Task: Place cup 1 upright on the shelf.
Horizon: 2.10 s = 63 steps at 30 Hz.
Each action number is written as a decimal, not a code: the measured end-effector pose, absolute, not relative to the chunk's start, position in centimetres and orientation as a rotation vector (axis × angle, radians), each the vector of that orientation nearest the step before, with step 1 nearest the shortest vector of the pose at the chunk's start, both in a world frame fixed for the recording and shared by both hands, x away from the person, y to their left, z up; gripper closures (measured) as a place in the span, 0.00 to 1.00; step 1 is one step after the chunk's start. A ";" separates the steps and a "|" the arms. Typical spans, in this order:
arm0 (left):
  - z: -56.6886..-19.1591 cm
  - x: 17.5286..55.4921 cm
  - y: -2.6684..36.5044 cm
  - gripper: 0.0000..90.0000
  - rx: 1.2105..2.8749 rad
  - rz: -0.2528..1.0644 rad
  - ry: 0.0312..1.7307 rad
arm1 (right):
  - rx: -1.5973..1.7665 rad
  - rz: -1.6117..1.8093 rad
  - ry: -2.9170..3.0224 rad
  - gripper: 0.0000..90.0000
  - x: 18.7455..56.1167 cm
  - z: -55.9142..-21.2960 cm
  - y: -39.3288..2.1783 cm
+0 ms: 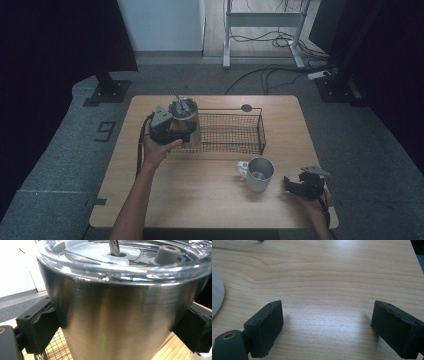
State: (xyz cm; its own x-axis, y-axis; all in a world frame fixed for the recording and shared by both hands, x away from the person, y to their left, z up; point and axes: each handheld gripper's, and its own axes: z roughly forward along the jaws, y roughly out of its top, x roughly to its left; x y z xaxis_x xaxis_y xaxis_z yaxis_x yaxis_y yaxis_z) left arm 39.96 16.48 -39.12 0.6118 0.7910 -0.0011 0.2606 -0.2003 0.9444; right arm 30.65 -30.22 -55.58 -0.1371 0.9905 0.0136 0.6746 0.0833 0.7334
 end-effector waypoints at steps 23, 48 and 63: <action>-39.2 42.2 15.8 0.05 1.776 0.612 0.877 | 1.638 0.832 1.864 0.12 30.6 -55.6 -30.2; -39.3 44.6 15.4 0.05 1.781 0.618 0.881 | 1.644 0.830 1.857 0.13 30.6 -55.6 -30.3; -39.4 46.5 15.1 0.05 1.794 0.620 0.907 | 1.648 0.829 1.848 0.14 30.6 -55.6 -30.3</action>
